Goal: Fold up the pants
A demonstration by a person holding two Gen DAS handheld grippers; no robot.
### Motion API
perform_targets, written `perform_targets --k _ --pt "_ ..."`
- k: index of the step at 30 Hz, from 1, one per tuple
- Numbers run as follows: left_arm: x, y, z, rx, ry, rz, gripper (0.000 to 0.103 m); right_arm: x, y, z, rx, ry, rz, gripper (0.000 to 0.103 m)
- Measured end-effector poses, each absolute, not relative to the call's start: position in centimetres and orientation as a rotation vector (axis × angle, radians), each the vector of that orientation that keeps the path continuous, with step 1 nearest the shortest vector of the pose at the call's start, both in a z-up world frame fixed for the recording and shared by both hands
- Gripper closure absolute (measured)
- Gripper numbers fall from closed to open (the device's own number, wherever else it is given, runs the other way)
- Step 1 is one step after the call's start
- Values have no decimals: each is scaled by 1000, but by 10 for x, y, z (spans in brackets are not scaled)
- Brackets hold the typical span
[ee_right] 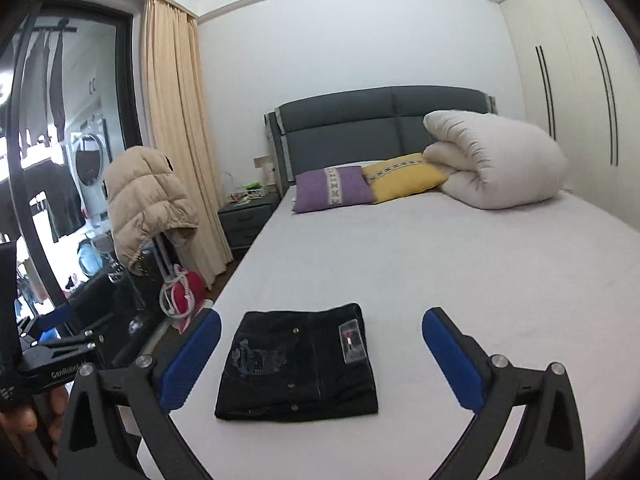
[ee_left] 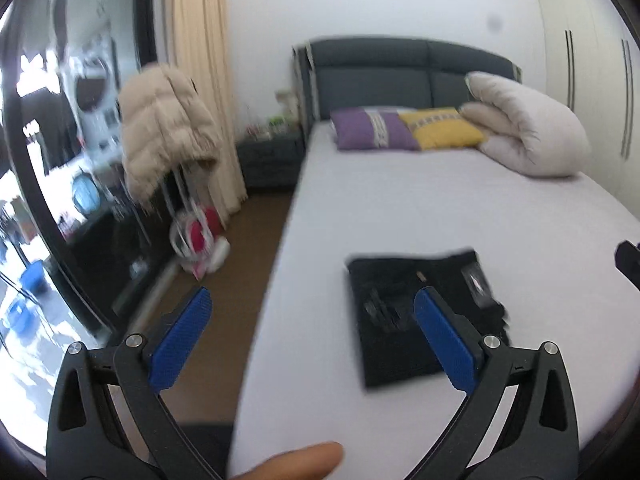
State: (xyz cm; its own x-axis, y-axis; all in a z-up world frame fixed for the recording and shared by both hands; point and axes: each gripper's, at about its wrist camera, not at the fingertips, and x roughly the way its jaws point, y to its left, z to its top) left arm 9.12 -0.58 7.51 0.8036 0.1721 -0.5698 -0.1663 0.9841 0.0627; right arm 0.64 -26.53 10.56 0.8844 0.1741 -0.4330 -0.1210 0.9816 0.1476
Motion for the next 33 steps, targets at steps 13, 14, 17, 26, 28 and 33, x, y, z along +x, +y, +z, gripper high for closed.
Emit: perform_targets --k 13,14,17,26,28,33 --pt "66 -25 37 -83 762 81 0 -33 -252 104 90 629 79 0" --pt "68 -25 33 -88 768 77 0 -32 -252 101 89 639 78 0" --pt "77 -23 23 -98 782 73 0 -29 -249 92 97 674 81 0" --pt "90 -17 1 -115 824 69 0 -24 -238 75 65 730 85 0" --pt "92 -16 -2 -115 830 71 0 -22 -237 72 64 741 86 0" --pt "95 -16 -5 -113 837 71 0 -17 -237 68 62 755 89 0"
